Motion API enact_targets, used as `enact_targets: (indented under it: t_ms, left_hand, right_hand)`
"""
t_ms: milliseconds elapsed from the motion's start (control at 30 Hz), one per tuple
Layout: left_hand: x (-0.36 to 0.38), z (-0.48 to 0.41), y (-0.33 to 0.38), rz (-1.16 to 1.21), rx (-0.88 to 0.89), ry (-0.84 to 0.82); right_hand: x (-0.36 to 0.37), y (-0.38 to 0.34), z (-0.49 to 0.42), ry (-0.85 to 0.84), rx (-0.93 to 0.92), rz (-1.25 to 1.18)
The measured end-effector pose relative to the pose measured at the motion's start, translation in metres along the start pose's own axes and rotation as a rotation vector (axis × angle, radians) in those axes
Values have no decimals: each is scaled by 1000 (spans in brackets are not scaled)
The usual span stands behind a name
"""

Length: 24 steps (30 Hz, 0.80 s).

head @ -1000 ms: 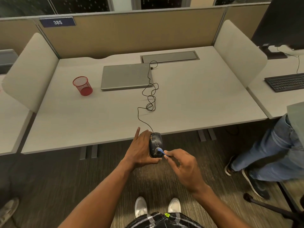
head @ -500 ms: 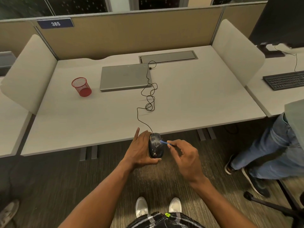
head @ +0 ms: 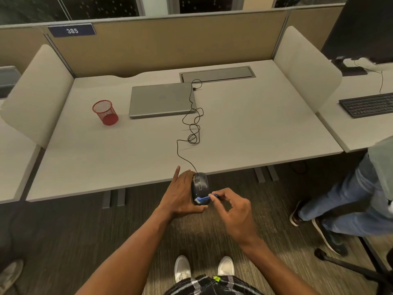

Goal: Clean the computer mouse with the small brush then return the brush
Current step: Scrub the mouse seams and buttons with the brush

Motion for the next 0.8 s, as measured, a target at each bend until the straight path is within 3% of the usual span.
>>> enact_targets:
  t_ms: [300, 567, 800]
  left_hand:
    - [0, -1, 2, 16, 22, 11]
    - [3, -1, 0, -2, 20, 11]
    - [3, 0, 1, 4, 12, -2]
  right_hand:
    - [-13, 12, -15, 131, 14, 93]
    - [-4, -1, -5, -28, -77, 70]
    - [-7, 2, -20, -12, -72, 78]
Point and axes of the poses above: each hand's wrist, its own z-axis away from the middle knuckle, its own x-axis out of the palm, y = z × x, the point moved 2 cm from there along -z, towards the middle knuckle, and after that the axes turned 6 degrees about y, right-handed, at the moved point
